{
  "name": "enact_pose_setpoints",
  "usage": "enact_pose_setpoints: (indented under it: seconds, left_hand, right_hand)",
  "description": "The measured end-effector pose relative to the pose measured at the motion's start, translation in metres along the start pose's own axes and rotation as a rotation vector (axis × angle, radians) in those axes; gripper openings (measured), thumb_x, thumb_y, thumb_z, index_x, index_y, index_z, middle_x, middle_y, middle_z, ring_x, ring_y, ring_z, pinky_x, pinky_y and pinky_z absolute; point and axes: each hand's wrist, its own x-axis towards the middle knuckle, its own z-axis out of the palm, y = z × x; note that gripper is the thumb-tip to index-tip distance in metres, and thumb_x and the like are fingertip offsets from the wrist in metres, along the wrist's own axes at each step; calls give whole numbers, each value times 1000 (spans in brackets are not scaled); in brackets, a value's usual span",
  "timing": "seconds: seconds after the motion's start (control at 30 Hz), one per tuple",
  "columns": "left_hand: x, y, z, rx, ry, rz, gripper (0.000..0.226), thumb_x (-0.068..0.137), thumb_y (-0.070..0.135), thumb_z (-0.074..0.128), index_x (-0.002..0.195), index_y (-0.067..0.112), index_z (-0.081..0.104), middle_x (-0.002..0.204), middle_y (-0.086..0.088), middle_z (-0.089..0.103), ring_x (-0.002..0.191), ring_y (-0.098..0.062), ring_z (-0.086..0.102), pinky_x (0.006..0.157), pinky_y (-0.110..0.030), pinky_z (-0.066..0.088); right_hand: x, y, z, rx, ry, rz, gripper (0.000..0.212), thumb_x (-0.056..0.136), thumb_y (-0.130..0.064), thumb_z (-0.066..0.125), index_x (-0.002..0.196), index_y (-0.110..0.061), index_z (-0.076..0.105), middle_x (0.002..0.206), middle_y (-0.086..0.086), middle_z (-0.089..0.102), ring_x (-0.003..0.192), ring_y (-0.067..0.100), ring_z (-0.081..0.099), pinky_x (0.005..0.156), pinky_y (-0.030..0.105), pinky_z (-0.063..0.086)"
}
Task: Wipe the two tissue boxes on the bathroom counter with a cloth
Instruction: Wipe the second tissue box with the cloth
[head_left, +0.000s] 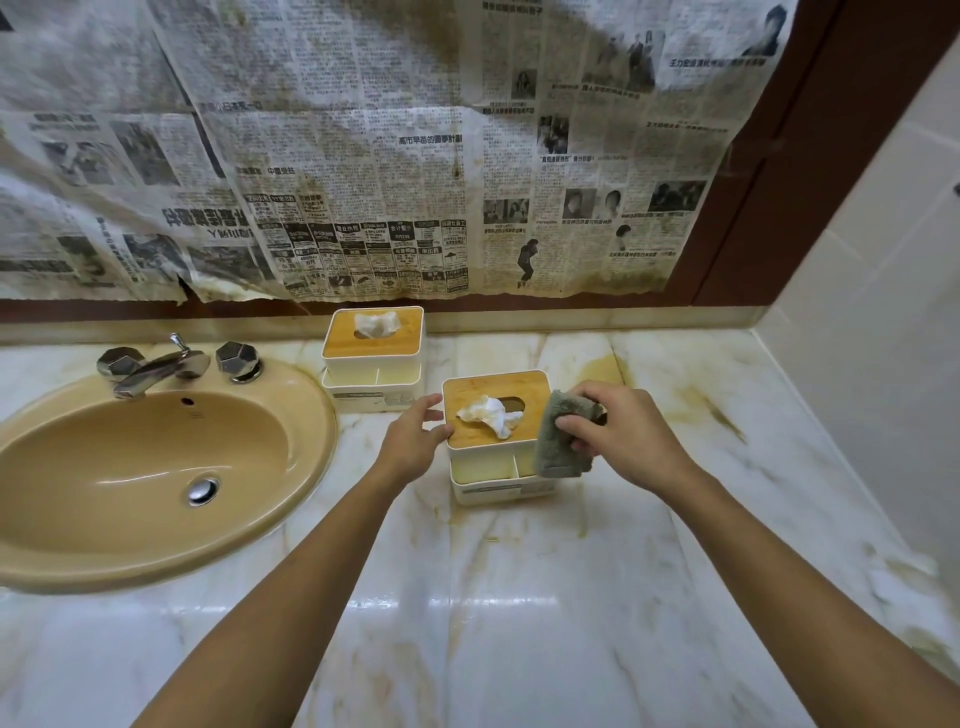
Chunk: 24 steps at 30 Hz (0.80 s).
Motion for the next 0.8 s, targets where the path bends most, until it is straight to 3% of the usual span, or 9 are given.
enact_pose_setpoints:
  seconds: [0.07, 0.2, 0.37, 0.43, 0.5, 0.63, 0.7, 0.8]
  left_hand:
    - [1, -1, 0, 24, 3, 9, 50, 97, 19, 59, 145, 20, 45, 132, -4, 59, 111, -22, 59, 96, -35, 45]
    - [3, 1, 1, 40, 35, 26, 48, 98, 16, 56, 145, 19, 46, 133, -4, 59, 118, -25, 58, 102, -41, 47]
    - [2, 1, 3, -64, 39, 6, 48, 98, 10, 54, 144, 18, 46, 124, -5, 59, 98, -27, 63, 63, -34, 60]
    - [3, 0, 3, -85, 35, -4, 47, 98, 10, 55, 144, 17, 47, 121, -5, 58, 96, -26, 63, 62, -34, 61]
    - [3, 0, 3, -84, 27, -10, 47, 98, 11, 55, 143, 18, 47, 121, -4, 58, 94, -24, 63, 60, -31, 59]
    - [5, -1, 0, -113, -3, -23, 48, 96, 12, 59, 142, 20, 49, 120, -4, 60, 83, -20, 64, 58, -30, 56]
    - [7, -3, -1, -115, -8, -23, 48, 96, 12, 60, 142, 19, 50, 120, -5, 61, 81, -19, 64, 58, -30, 56]
    - [8, -4, -2, -137, -14, -29, 48, 95, 11, 61, 141, 18, 50, 119, -5, 62, 79, -20, 65, 57, -30, 56]
  right_hand:
    - [0, 5, 4, -134, 24, -47, 7, 85, -22, 72, 90, -27, 70, 83, -8, 71, 77, 12, 67, 70, 36, 57]
    - [-1, 14, 25, 34, 64, -40, 10, 83, -13, 75, 88, -18, 69, 82, -7, 68, 78, 10, 64, 67, 24, 52]
    - [-3, 29, 64, 42, 121, -60, 12, 79, -12, 79, 83, -16, 67, 90, -5, 59, 80, 8, 57, 70, 15, 43]
    - [-4, 38, 77, -91, 85, -74, 12, 81, -18, 78, 88, -14, 69, 98, -6, 52, 80, 11, 56, 73, 18, 45]
    - [-7, 43, 87, -286, 71, -109, 14, 84, -26, 75, 94, -16, 72, 103, -7, 49, 79, 13, 54, 75, 30, 49]
    - [-13, 38, 88, -502, 189, -194, 9, 88, -36, 68, 89, -29, 75, 107, -2, 50, 95, 22, 48, 78, 37, 41]
    - [-14, 37, 82, -515, 214, -216, 7, 88, -30, 69, 90, -28, 76, 107, 0, 47, 93, 22, 47, 75, 35, 42]
    - [-9, 39, 78, -335, 123, -163, 15, 91, -13, 65, 101, -18, 74, 103, -1, 48, 87, 18, 55, 74, 30, 50]
